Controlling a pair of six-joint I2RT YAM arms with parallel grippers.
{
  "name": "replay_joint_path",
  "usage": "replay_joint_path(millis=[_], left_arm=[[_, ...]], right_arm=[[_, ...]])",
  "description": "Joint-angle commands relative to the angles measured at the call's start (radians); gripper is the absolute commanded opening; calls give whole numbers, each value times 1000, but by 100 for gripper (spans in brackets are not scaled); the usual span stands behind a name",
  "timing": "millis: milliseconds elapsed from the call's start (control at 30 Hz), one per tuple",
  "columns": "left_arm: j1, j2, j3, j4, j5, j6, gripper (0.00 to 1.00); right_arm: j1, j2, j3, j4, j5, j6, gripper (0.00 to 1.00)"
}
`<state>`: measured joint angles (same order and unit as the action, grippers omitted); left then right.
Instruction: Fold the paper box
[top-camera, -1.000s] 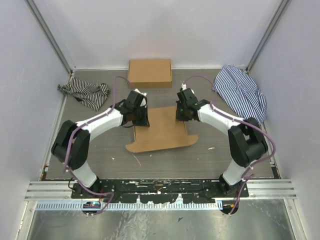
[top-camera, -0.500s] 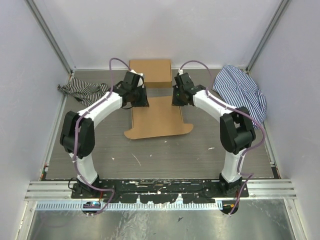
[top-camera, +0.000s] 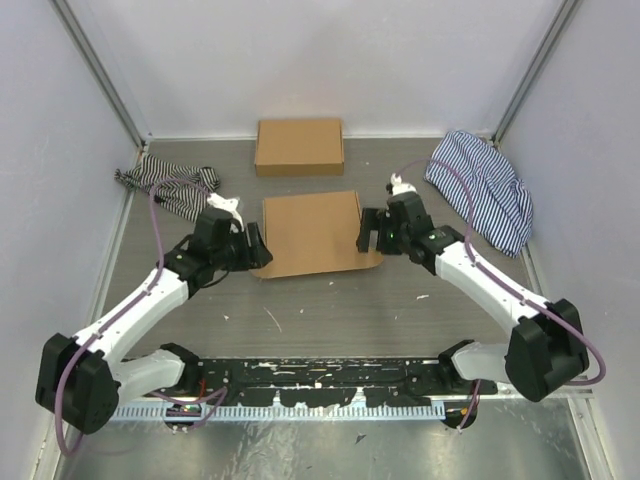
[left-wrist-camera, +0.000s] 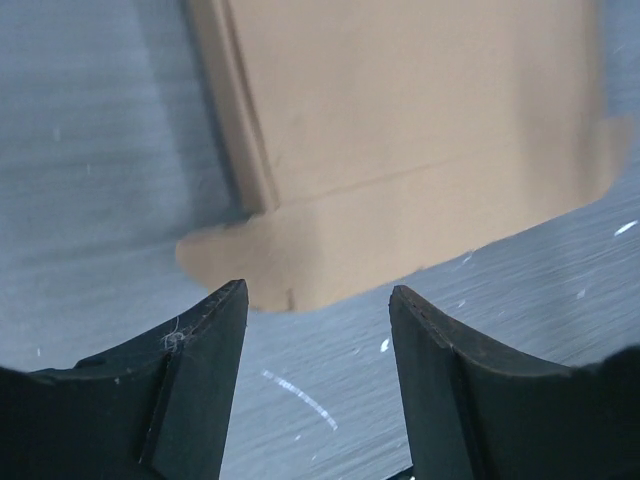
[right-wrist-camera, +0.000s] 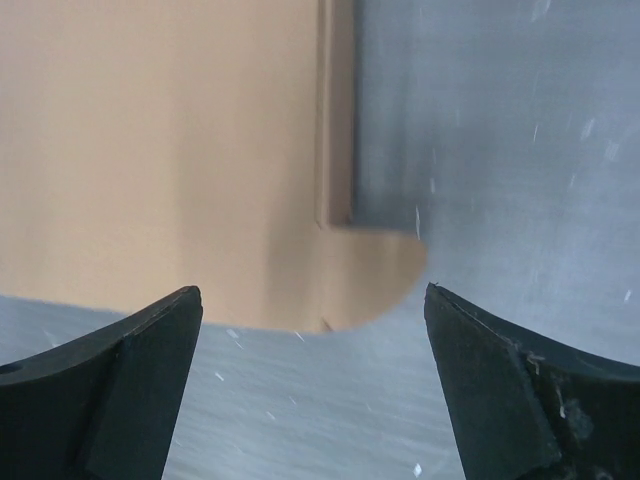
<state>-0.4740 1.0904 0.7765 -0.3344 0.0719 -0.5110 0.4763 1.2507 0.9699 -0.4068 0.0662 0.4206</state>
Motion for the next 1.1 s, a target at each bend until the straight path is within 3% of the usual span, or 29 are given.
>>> replay_joint_path(millis=[0, 333, 733, 1067], left_arm=[[2, 17, -67, 19, 11, -36, 66], [2, 48, -80, 38, -27, -4, 68], [2, 225, -51, 76, 15, 19, 68], [2, 233, -57, 120, 93, 18, 67]], right_arm=[[8, -20, -128, 73, -94, -47, 100], [8, -1, -112, 71, -88, -71, 100], [8, 117, -71, 105, -77, -79, 100], [15, 140, -83, 132, -185, -91, 100]])
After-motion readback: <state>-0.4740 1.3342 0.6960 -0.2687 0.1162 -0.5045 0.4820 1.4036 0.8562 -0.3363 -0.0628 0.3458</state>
